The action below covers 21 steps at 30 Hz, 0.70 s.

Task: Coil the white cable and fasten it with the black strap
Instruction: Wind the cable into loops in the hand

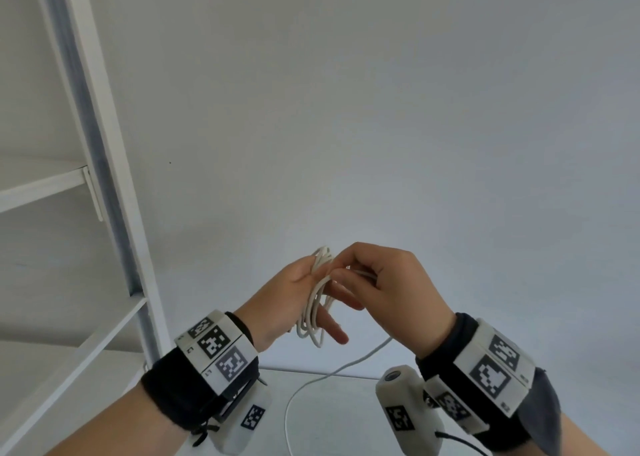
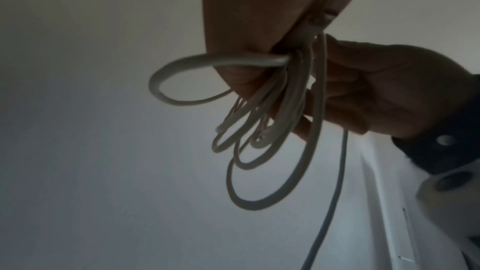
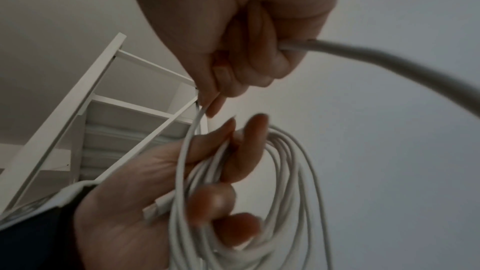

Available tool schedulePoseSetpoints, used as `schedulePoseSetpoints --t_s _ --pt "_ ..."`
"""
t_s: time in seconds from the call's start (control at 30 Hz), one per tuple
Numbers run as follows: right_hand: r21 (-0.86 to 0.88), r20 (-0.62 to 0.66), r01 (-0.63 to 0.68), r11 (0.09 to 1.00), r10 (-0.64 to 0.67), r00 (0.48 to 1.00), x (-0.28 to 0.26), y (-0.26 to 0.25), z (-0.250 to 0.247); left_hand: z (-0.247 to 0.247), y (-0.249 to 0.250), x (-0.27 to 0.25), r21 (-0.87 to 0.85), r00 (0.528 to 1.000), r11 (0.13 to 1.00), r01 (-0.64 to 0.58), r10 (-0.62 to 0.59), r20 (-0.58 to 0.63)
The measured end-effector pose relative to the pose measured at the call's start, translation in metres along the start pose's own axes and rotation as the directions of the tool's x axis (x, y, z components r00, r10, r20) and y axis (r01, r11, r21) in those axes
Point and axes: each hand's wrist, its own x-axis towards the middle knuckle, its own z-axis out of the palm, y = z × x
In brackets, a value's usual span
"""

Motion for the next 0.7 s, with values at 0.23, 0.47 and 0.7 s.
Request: schedulePoseSetpoints --t_s 0.23,0.47,0.7 --pt "-0.001 -0.065 -0.02 1.0 0.02 0.998 0.008 0.012 0.0 0.002 -0.005 -0.002 -0.149 1.0 0.989 -0.013 0.009 -0.029" --pt "-0.033 -0.082 0.009 0.999 -0.012 0.997 0.014 0.013 -0.001 0.008 -0.006 -0.006 -0.269 1.0 0.963 0.015 -0.013 0.011" --pt "0.019 -0.154 -0.052 0.998 0.054 0.987 0.018 0.033 -0.005 0.004 -0.002 -0.012 -0.273 0.996 0.961 -0.047 0.064 0.056"
